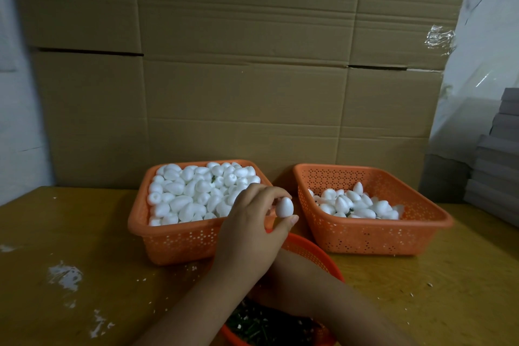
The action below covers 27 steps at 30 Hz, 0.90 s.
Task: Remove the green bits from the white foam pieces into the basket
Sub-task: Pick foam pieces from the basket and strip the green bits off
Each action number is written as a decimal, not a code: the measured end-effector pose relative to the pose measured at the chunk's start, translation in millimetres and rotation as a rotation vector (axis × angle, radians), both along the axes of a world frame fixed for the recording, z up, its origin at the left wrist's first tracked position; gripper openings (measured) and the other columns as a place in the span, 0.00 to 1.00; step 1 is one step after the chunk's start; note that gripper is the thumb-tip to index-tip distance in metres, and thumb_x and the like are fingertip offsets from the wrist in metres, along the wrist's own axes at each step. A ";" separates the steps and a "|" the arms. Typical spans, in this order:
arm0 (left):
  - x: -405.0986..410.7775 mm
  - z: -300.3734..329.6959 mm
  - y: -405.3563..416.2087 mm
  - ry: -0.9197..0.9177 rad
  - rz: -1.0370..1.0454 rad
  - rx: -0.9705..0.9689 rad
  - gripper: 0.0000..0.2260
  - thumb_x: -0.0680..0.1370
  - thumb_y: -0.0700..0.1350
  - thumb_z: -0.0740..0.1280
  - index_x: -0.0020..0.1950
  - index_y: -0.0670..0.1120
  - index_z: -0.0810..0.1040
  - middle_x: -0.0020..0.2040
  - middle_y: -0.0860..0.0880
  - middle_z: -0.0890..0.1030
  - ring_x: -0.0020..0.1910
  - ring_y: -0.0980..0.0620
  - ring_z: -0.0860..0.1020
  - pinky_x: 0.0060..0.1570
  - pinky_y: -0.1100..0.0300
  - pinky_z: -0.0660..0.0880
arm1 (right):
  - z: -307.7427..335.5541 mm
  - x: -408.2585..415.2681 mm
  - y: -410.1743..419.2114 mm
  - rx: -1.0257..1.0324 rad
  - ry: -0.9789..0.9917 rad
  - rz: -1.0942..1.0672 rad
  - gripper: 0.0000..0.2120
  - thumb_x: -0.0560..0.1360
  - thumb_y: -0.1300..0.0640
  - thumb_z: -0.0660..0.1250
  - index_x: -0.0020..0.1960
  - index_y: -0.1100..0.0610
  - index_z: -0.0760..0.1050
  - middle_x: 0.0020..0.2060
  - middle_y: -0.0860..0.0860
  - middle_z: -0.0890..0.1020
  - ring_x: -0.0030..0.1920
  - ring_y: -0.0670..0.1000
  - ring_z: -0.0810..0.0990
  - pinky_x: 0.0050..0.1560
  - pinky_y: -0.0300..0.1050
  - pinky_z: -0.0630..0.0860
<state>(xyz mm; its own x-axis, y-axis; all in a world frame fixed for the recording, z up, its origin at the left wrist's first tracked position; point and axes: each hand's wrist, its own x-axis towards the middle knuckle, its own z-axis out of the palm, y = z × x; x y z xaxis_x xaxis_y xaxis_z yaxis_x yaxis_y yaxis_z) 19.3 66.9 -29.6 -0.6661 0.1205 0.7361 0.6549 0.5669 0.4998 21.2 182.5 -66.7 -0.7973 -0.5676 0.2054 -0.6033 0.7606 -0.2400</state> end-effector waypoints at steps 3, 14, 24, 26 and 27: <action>-0.9 0.1 -0.3 0.001 0.015 0.023 0.10 0.71 0.51 0.74 0.48 0.58 0.76 0.47 0.62 0.73 0.46 0.63 0.74 0.40 0.75 0.67 | 8.8 5.3 3.3 -0.026 -0.011 0.039 0.18 0.78 0.51 0.65 0.67 0.50 0.73 0.65 0.48 0.74 0.60 0.48 0.75 0.60 0.46 0.74; 0.0 -0.5 -1.5 0.047 0.046 0.073 0.09 0.71 0.52 0.72 0.48 0.59 0.74 0.43 0.64 0.73 0.40 0.61 0.74 0.37 0.72 0.69 | 15.8 11.2 1.4 -0.011 -0.066 0.017 0.17 0.78 0.52 0.65 0.66 0.54 0.73 0.59 0.53 0.79 0.56 0.53 0.78 0.57 0.50 0.74; -2.8 -5.2 0.2 -0.052 0.007 0.104 0.12 0.73 0.55 0.70 0.49 0.61 0.68 0.50 0.65 0.77 0.42 0.63 0.79 0.38 0.66 0.74 | 18.1 14.2 -0.2 -0.004 -0.090 0.003 0.18 0.79 0.51 0.64 0.67 0.54 0.73 0.58 0.54 0.80 0.56 0.53 0.78 0.57 0.50 0.74; -5.2 -6.7 -0.5 -0.073 -0.005 0.112 0.13 0.75 0.51 0.71 0.52 0.62 0.69 0.51 0.66 0.77 0.45 0.65 0.78 0.41 0.65 0.75 | 19.6 15.1 -0.3 -0.009 -0.103 0.004 0.17 0.79 0.51 0.64 0.66 0.54 0.73 0.57 0.54 0.80 0.55 0.53 0.78 0.56 0.50 0.74; -6.5 -7.3 -1.1 -0.080 -0.020 0.116 0.13 0.76 0.49 0.70 0.55 0.63 0.70 0.52 0.67 0.77 0.48 0.66 0.78 0.44 0.66 0.76 | 20.6 15.6 -0.4 -0.013 -0.110 0.007 0.17 0.79 0.51 0.65 0.66 0.54 0.73 0.57 0.54 0.80 0.55 0.53 0.78 0.56 0.49 0.75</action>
<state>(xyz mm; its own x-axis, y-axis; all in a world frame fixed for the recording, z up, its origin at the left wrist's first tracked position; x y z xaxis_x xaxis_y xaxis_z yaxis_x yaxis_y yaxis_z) 12.8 65.7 -36.9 -0.7215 0.0511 0.6905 0.6207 0.4897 0.6123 36.8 182.1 -46.1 -0.8117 -0.5707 0.1242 -0.5777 0.7530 -0.3150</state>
